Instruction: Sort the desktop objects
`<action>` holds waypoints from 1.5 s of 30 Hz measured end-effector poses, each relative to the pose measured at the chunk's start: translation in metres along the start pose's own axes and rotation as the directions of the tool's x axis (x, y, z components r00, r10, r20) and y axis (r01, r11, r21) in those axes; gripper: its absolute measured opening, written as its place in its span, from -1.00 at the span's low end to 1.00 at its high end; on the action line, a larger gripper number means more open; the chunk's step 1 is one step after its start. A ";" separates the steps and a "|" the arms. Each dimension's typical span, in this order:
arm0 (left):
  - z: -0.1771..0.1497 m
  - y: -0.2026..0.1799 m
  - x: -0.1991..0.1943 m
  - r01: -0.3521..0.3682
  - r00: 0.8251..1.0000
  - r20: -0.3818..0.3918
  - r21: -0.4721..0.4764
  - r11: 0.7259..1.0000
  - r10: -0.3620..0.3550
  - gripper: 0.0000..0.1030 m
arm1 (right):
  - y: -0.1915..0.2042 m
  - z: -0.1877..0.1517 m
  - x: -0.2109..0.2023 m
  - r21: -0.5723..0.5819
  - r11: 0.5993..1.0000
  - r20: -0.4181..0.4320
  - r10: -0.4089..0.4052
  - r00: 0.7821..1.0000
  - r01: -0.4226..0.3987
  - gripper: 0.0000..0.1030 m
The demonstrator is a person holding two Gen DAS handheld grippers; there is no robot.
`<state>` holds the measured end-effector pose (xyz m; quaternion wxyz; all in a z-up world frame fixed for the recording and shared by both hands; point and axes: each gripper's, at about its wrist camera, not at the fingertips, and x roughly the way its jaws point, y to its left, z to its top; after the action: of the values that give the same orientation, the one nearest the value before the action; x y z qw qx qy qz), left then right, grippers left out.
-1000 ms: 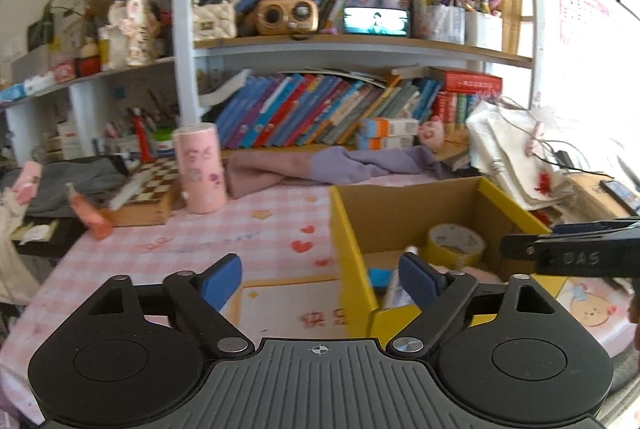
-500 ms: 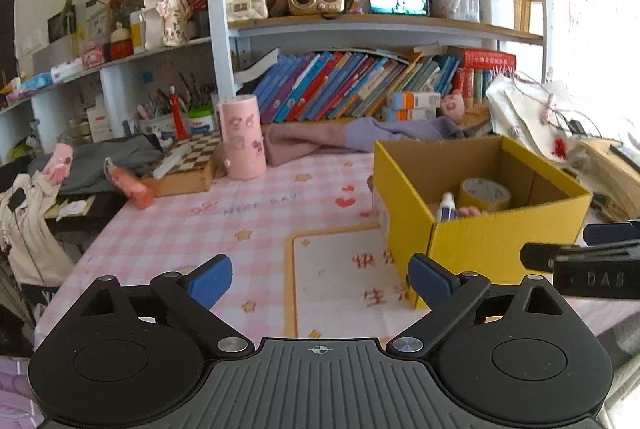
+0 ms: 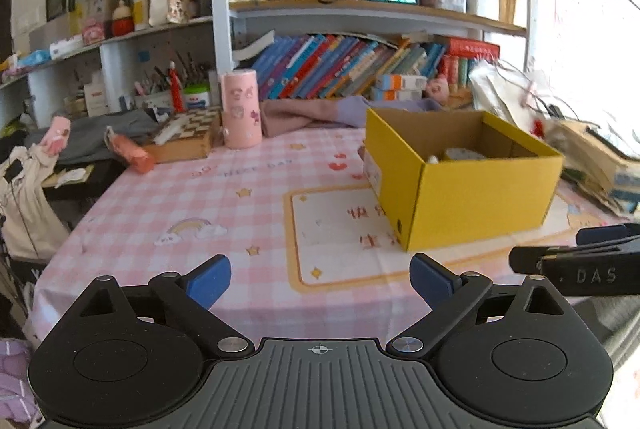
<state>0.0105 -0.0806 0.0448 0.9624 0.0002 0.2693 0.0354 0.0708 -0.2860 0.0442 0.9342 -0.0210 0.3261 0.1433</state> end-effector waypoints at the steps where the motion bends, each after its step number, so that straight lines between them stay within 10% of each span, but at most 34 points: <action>1: -0.002 0.001 -0.001 0.008 1.000 -0.010 -0.004 1.000 -0.008 0.94 | 0.002 -0.004 -0.002 0.001 1.000 -0.009 0.004 1.000 -0.004 0.60; 45: -0.031 0.017 -0.033 -0.040 0.995 -0.089 0.026 0.999 0.042 0.99 | 0.040 -0.044 -0.036 -0.059 0.998 -0.034 0.029 0.999 -0.031 0.74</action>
<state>-0.0346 -0.0668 0.0359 0.9484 0.0156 0.3126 0.0518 0.0055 -0.2625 0.0339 0.9253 -0.0461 0.3376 0.1665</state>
